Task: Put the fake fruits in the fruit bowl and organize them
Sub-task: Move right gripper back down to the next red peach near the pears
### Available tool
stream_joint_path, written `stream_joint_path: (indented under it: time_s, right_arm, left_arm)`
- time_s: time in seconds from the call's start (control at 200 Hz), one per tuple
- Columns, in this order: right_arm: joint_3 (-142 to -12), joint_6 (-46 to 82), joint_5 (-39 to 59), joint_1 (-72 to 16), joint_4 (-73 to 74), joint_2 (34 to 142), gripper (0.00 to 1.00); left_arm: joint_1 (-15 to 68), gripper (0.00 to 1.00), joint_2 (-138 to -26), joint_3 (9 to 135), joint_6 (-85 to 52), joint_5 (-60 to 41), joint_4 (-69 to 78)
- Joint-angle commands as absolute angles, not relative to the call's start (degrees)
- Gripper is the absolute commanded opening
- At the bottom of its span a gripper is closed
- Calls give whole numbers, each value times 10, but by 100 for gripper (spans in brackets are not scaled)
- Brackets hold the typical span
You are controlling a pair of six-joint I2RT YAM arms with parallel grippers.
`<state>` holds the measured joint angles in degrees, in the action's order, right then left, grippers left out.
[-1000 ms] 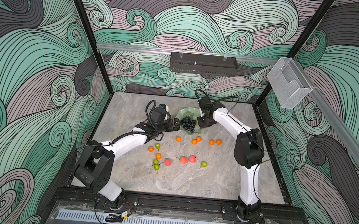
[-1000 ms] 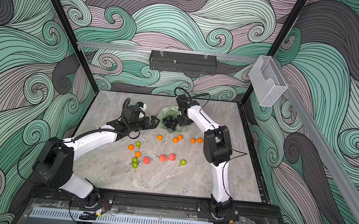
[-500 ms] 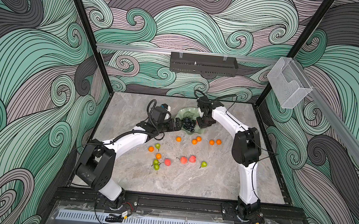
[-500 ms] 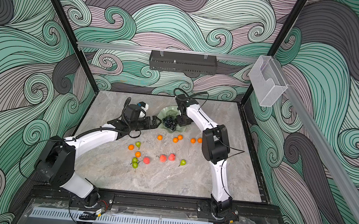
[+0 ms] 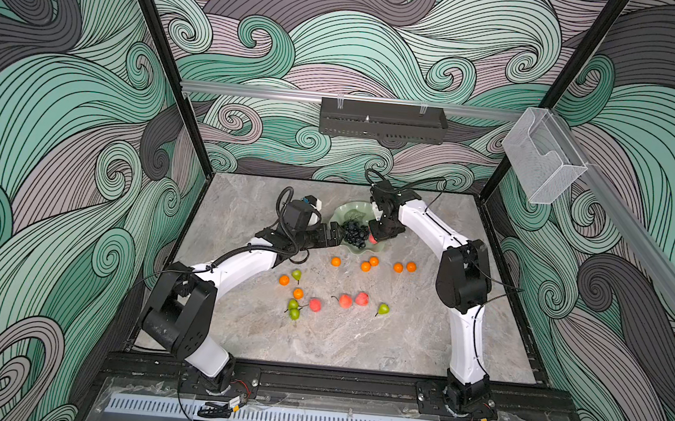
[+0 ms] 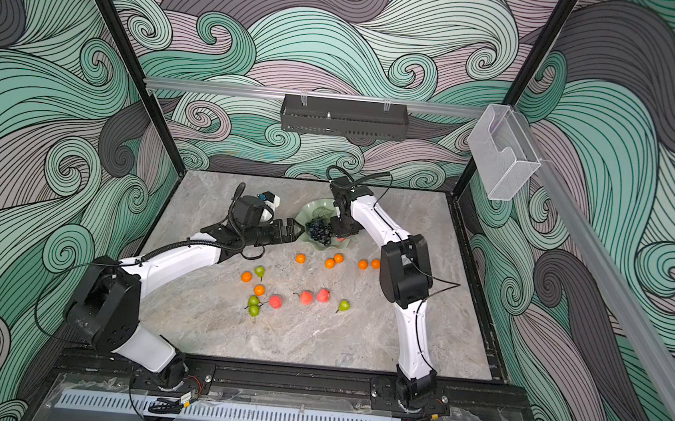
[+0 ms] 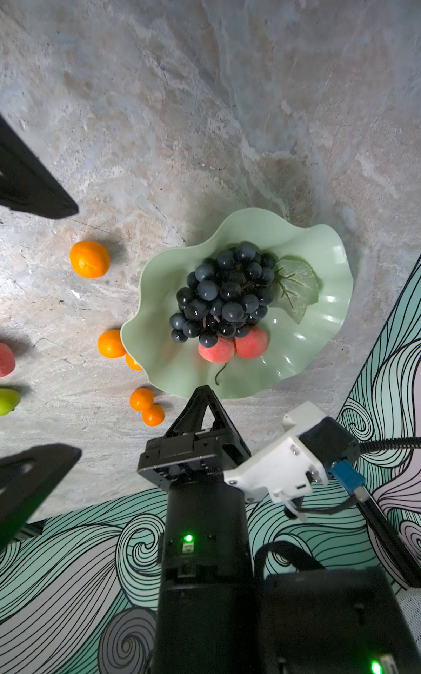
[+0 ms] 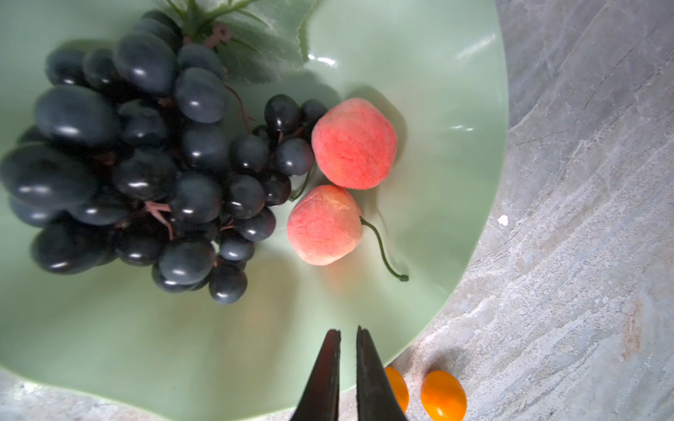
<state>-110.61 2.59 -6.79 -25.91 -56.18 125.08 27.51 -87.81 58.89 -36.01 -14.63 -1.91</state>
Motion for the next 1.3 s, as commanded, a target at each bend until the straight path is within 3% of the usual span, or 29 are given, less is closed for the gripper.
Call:
stream_joint_path:
  time_s: [0.0, 0.61, 0.966, 1.121, 1.296]
  right_arm:
    - [-1084, 40, -55, -270, -558, 1190, 14]
    - [-786, 161, -10, -414, -453, 982, 17]
    - [-818, 176, 6, -514, -462, 1064, 17]
    - [-852, 162, 4, -531, -473, 1118, 18]
    - [-888, 141, -8, -535, -489, 1166, 18]
  left_arm:
    - [273, 99, -838, 576, -372, -156, -33]
    - [307, 99, -612, 447, -419, -75, -230]
    - [335, 99, -456, 362, -459, -45, -326]
    - [333, 99, -371, 317, -495, -3, -337]
    - [314, 99, -344, 296, -514, -32, -339]
